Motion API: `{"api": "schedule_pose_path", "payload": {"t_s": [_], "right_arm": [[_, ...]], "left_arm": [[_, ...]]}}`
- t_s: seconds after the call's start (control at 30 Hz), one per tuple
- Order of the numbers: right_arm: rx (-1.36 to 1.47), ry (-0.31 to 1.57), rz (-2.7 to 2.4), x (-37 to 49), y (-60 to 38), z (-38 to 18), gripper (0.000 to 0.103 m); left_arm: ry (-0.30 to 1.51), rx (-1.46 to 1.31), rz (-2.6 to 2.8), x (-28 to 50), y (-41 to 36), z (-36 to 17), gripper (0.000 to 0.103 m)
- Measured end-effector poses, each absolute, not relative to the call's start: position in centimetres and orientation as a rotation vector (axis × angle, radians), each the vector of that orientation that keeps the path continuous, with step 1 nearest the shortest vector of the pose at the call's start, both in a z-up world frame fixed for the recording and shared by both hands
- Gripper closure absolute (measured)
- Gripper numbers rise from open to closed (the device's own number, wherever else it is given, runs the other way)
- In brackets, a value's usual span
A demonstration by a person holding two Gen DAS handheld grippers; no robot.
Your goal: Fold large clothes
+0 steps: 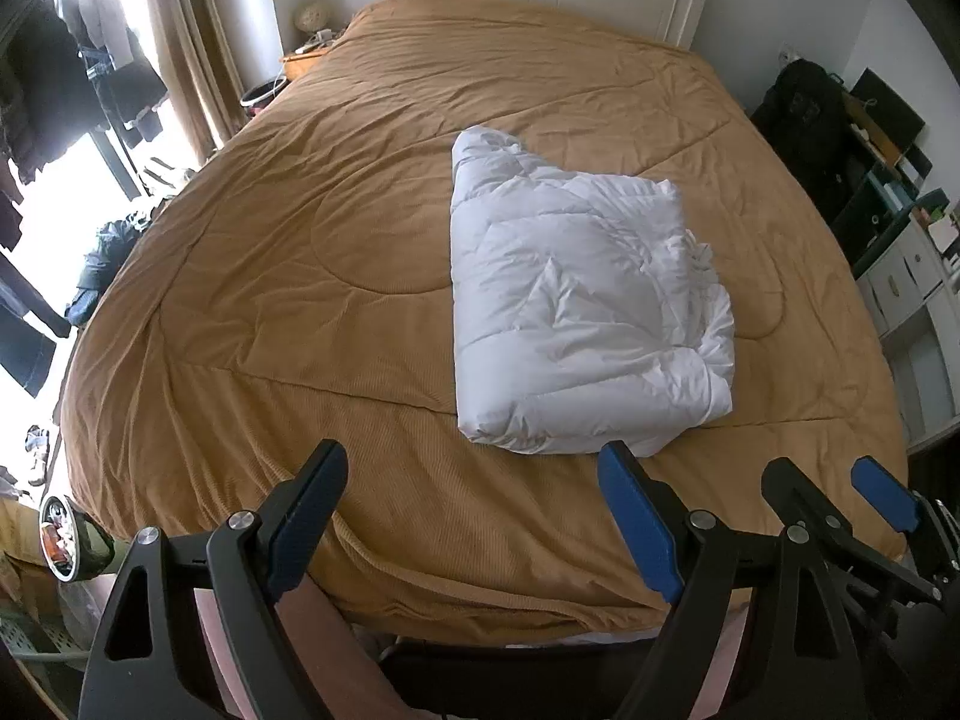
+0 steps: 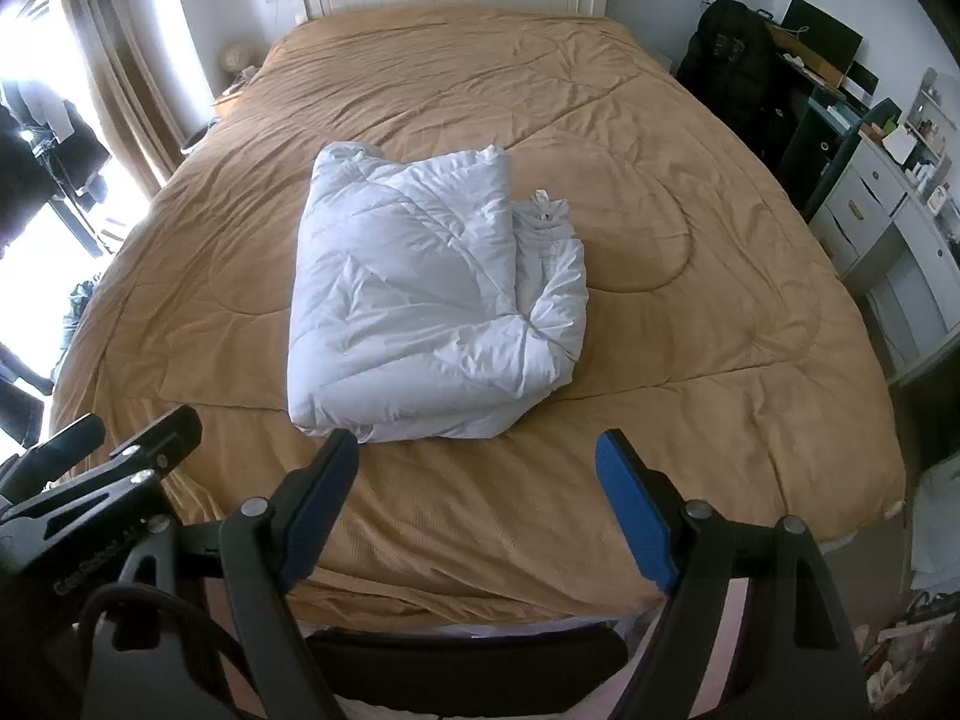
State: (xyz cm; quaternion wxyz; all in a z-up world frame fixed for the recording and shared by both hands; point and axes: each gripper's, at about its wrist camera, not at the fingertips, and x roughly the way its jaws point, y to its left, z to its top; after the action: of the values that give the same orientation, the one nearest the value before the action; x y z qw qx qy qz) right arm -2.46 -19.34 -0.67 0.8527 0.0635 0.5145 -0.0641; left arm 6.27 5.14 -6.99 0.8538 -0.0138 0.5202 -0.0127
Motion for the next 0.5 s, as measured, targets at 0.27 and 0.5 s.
{"api": "schedule_pose_path", "payload": {"t_s": [0.27, 0.5], "right_arm": [[0.119, 1.084, -0.139, -2.56, -19.12, -0.65, 0.022], [0.120, 1.080, -0.148, -2.72, -18.74, -0.59, 0.022]], "left_arm": [[1.102, -0.038, -0.014, 5.93, 5.24, -6.86, 0.017], [1.100, -0.028, -0.006, 5.92, 5.03, -6.78, 0.017]]}}
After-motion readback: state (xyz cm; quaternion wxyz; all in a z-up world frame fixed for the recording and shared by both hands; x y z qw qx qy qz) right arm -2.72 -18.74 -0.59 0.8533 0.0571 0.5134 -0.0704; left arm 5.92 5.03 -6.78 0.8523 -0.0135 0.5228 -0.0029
